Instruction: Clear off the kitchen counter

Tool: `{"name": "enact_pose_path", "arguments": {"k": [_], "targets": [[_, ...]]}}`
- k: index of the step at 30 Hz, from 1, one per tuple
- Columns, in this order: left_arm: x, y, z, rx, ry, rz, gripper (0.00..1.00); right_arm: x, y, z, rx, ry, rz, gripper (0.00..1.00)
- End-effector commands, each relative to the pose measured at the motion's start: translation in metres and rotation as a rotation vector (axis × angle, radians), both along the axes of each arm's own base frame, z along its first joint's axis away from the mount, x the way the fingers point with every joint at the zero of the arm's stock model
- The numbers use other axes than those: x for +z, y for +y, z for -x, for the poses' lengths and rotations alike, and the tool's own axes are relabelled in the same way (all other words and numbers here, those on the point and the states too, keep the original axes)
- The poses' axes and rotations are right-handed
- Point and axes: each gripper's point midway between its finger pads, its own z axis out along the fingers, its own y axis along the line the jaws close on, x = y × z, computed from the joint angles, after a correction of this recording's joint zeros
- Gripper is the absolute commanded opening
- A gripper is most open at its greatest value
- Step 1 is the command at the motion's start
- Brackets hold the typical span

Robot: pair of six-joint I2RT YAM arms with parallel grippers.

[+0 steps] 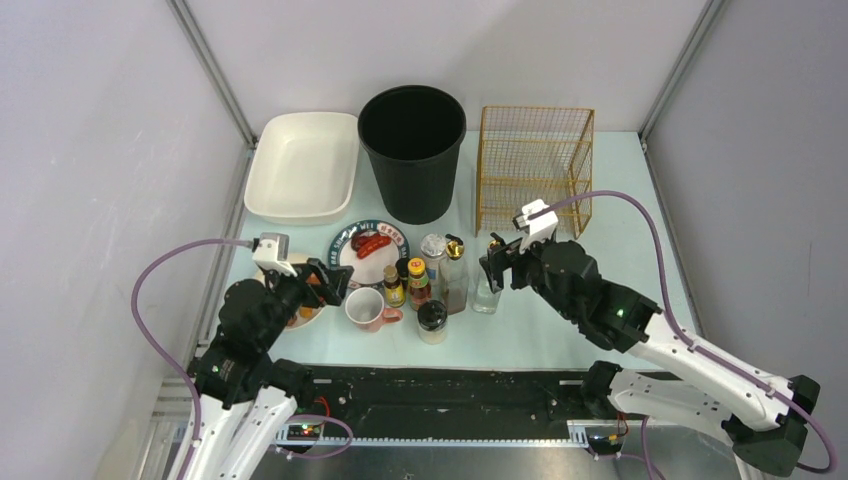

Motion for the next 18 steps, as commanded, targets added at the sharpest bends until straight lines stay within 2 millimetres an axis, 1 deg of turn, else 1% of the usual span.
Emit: {"name": "enact_pose_path", "arguments": {"k": [1,2,10,13,18], "targets": [[0.007,-0.002,0.0,-0.004,-0.029,0.023,0.98,0.004,-0.001,-0.013,-0.078,-0.046,-0.051,0.87],[0.007,-0.002,0.0,-0.005,-0.029,0.022,0.98,0.006,0.001,-0.014,-0.08,-0.054,-0.066,0.85],[0.007,-0.003,0.001,-0.016,-0.032,0.02,0.98,-0.006,0.006,-0.014,-0.083,-0.053,-0.079,0.76],[0.007,-0.003,0.001,-0.019,-0.031,0.02,0.98,-0.006,0.01,-0.013,-0.074,-0.067,-0.096,0.72],[0.006,-0.004,0.001,-0.02,-0.028,0.02,0.98,-0.015,0.013,-0.012,-0.067,-0.056,-0.069,0.68]]}}
